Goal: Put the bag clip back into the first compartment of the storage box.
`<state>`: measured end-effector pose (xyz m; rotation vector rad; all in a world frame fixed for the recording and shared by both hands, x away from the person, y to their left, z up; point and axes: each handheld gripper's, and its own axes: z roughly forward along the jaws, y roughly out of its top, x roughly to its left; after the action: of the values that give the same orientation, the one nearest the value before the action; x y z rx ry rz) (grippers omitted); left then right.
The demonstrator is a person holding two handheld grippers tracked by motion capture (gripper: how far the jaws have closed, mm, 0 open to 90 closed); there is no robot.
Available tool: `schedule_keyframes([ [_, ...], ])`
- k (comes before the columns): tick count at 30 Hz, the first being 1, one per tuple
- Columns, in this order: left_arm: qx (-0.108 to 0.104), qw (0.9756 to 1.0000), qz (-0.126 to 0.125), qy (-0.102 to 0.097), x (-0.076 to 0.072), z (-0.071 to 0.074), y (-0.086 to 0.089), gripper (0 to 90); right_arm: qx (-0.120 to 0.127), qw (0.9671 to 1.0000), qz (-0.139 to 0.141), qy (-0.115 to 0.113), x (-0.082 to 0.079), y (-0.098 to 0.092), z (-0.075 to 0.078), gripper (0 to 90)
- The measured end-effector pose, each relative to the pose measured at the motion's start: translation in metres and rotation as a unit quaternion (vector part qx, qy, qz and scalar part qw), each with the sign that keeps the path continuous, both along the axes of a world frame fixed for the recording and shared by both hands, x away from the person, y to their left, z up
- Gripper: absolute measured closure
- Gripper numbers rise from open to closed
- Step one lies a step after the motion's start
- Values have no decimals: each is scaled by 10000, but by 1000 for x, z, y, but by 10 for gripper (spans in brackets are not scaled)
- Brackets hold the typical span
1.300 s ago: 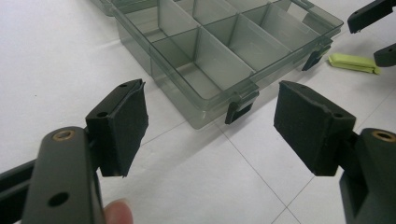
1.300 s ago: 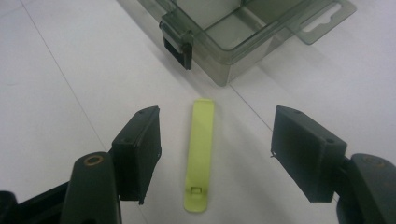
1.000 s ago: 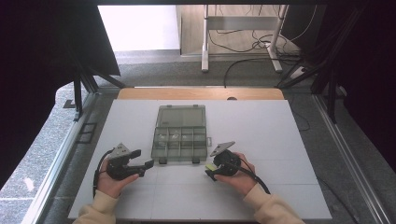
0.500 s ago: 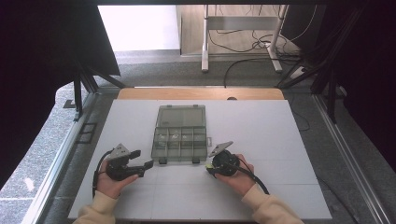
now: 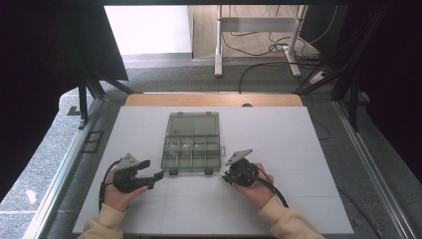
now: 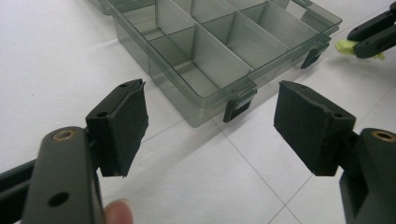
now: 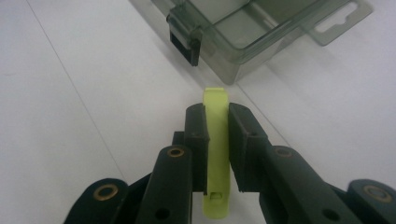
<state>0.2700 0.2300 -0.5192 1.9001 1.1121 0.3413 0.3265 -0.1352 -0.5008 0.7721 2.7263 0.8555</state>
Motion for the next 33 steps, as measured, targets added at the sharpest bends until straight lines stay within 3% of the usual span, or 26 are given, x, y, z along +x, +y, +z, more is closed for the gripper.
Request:
schedule_keyframes([
  [7,8,10000,-6,4,0,0,-1,266,323,9994,-89,-98,2,-11,18,779],
  [12,12,10000,-8,12,1,-1,-1,266,623,9980,-137,-21,3,-14,28,780],
  [23,12,10000,-6,17,1,-1,-1,266,773,9967,-154,-178,9,-13,40,780],
  [33,48,10000,-9,9,1,-1,-1,265,878,9956,-139,-303,19,0,51,780],
])
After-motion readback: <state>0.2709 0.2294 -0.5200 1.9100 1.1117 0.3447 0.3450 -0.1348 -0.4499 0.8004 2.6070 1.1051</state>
